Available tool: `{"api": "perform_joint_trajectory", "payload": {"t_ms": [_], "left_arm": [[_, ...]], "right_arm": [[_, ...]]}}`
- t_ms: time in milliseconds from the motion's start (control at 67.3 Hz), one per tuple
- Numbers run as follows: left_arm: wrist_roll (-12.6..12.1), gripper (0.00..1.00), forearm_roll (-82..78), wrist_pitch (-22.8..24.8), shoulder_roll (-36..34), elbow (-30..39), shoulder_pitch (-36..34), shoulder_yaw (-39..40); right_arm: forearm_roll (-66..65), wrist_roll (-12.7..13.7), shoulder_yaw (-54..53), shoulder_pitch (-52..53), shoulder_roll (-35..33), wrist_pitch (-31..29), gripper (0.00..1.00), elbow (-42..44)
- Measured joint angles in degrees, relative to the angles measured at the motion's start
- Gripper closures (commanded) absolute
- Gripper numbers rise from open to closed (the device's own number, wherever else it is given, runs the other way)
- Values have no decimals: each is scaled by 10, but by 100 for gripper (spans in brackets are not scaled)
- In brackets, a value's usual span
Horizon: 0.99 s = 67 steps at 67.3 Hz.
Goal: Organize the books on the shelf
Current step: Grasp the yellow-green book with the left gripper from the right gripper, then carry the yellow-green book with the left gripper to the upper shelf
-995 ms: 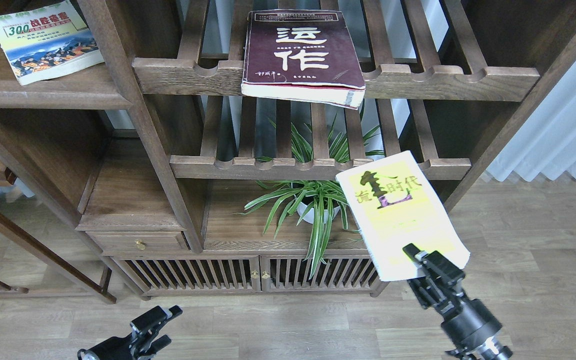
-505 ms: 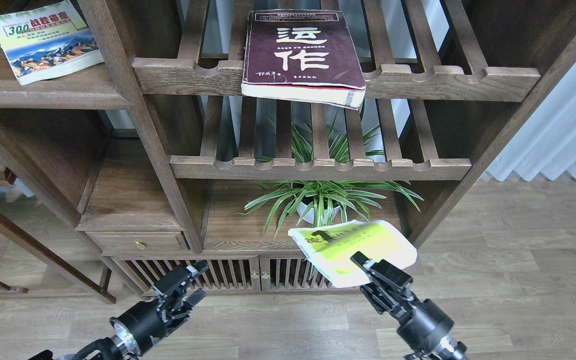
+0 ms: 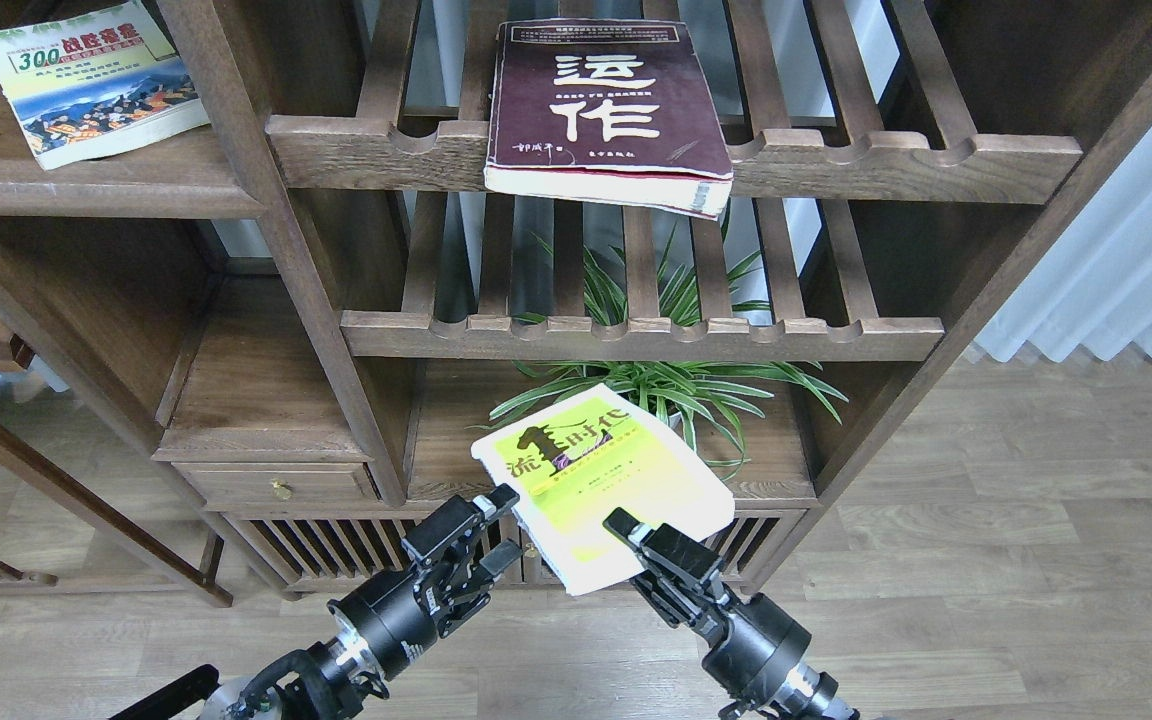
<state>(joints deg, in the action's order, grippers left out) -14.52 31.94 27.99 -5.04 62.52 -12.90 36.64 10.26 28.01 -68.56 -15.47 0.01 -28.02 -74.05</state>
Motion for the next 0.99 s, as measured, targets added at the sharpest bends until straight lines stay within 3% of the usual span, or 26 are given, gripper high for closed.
{"api": "perform_joint_trajectory", "payload": {"t_ms": [238,327,416,475,549,564,728,876,891,995], "left_arm": [[-2,11,-3,0,41,-11,-14,-3],[-4,22,-4,0,47,-13,-17,-5],[-4,41,-4,0,50,-21,-24,-3],[-2,61,-1,0,51,-28,-31,0],[2,92,2,0,51,-34,-38,6],[3,94,3,0,51,-35,-40,8],[9,100,13,0,51,-35,-50,40],[0,100,14,0,50,-34,-63,48],[-1,100,14,0,50,-34,-64,48],[-14,100,13,0,50,-35,-66,49]], "right_arm": [[-9,0,2,0,0,0,100,1],[-9,0,2,2,0,0,100,1],[-9,0,2,3,0,0,100,1],[-10,0,3,3,0,0,100,1],[-10,0,3,3,0,0,100,1],[-10,0,3,4,0,0,100,0],[-9,0,3,4,0,0,99,0],[-8,0,3,4,0,0,96,-1],[-8,0,3,4,0,0,82,-1],[-9,0,4,7,0,0,38,-1]]}}
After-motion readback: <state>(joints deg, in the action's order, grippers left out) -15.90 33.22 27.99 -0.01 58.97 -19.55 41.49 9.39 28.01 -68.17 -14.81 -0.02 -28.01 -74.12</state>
